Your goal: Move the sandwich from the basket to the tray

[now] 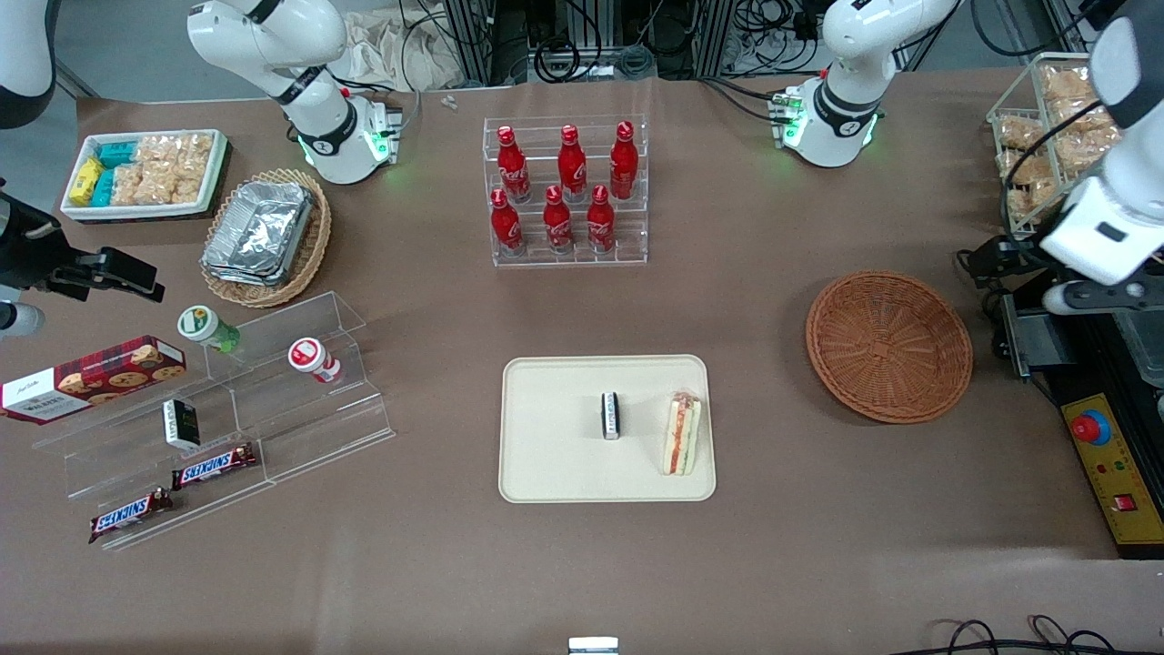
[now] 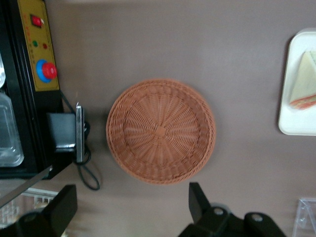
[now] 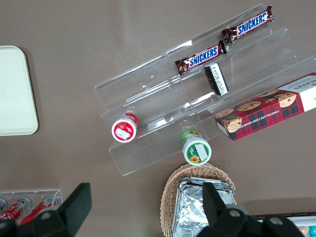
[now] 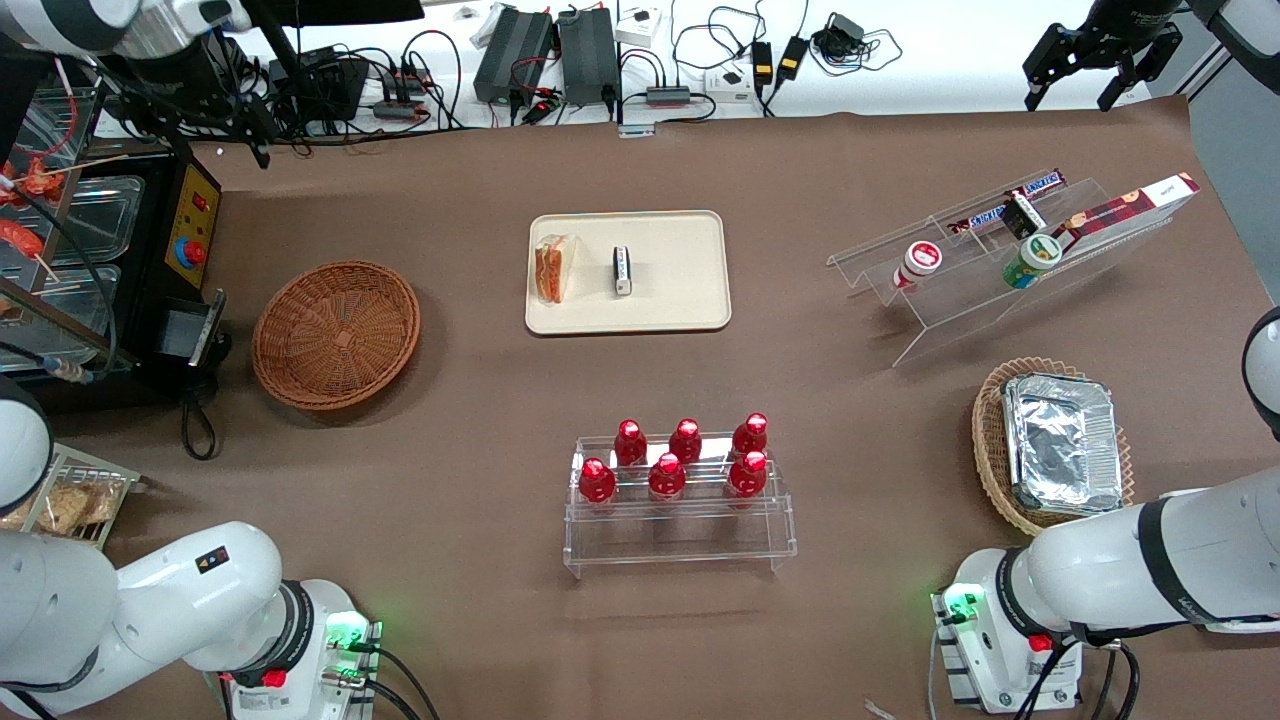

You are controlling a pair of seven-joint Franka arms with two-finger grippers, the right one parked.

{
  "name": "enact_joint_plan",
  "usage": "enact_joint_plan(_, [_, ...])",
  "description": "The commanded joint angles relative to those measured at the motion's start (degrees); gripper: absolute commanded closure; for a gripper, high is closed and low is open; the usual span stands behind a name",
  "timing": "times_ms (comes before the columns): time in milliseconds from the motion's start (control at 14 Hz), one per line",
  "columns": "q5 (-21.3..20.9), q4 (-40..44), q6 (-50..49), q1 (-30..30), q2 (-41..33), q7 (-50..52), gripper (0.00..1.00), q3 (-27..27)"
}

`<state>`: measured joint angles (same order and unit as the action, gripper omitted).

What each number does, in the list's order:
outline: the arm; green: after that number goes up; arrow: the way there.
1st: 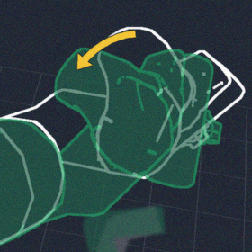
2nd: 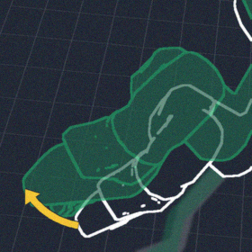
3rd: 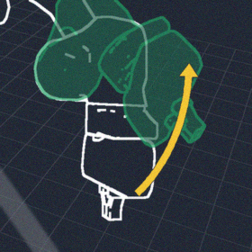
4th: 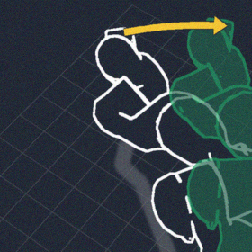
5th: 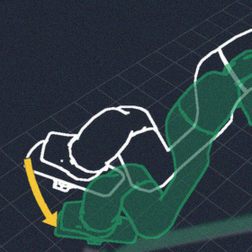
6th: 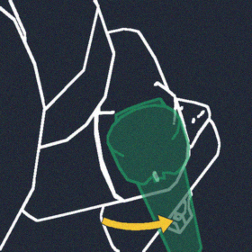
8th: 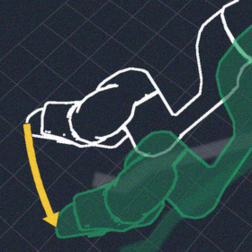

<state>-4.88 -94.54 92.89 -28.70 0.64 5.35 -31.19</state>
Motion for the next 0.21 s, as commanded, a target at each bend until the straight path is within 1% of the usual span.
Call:
enact_joint_plan(0, [-0.13,4.28,-2.27,0.14,4.81,3.17,0.00,-0.80])
enact_joint_plan(143, [-0.13,4.19,-2.36,-0.91,4.81,2.91,0.00,-0.71])
